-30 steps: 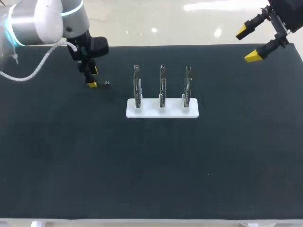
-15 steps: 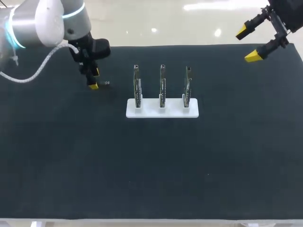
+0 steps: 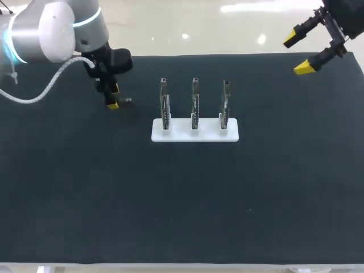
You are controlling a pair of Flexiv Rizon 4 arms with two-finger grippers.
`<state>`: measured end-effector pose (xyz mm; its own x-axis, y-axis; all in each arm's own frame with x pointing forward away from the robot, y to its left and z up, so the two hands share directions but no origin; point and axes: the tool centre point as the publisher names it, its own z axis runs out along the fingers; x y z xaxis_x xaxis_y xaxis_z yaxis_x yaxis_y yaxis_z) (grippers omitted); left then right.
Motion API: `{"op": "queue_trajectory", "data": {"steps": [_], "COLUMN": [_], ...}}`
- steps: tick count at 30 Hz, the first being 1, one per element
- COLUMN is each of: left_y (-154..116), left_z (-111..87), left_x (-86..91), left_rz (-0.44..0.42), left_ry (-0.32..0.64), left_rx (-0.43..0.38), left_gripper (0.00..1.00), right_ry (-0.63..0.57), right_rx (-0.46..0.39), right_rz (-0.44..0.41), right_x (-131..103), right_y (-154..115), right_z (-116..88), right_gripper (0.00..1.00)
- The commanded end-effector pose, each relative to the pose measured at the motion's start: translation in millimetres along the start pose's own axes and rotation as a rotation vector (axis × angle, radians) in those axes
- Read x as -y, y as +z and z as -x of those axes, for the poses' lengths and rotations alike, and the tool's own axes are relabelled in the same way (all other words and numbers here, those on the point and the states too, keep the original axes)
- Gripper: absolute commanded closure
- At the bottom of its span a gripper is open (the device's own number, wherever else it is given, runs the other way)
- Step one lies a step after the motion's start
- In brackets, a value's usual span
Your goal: Pick up the optical module with the left hand, and insert it into the network port with the right hand.
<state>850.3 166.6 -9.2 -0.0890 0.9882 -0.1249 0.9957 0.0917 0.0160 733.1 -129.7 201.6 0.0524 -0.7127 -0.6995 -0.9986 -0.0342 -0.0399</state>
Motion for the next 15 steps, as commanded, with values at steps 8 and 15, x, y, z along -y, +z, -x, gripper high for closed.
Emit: {"op": "queue_trajectory", "data": {"steps": [8, 15], "left_y": [2.3, 3.2], "left_z": [-2.9, -4.9], "left_x": [2.9, 0.7], "left_rz": [0.013, 0.013], "left_ry": [0.0, -0.001], "left_rx": [0.003, -0.001], "left_gripper": [0.18, 0.18], "right_ry": [-0.001, -0.001], "right_rx": [0.002, 0.002], "right_rz": [0.001, 0.001], "right_x": [0.6, 0.6], "right_y": [0.2, 0.2], "right_z": [0.0, 0.0], "right_gripper": [0.0, 0.0]}}
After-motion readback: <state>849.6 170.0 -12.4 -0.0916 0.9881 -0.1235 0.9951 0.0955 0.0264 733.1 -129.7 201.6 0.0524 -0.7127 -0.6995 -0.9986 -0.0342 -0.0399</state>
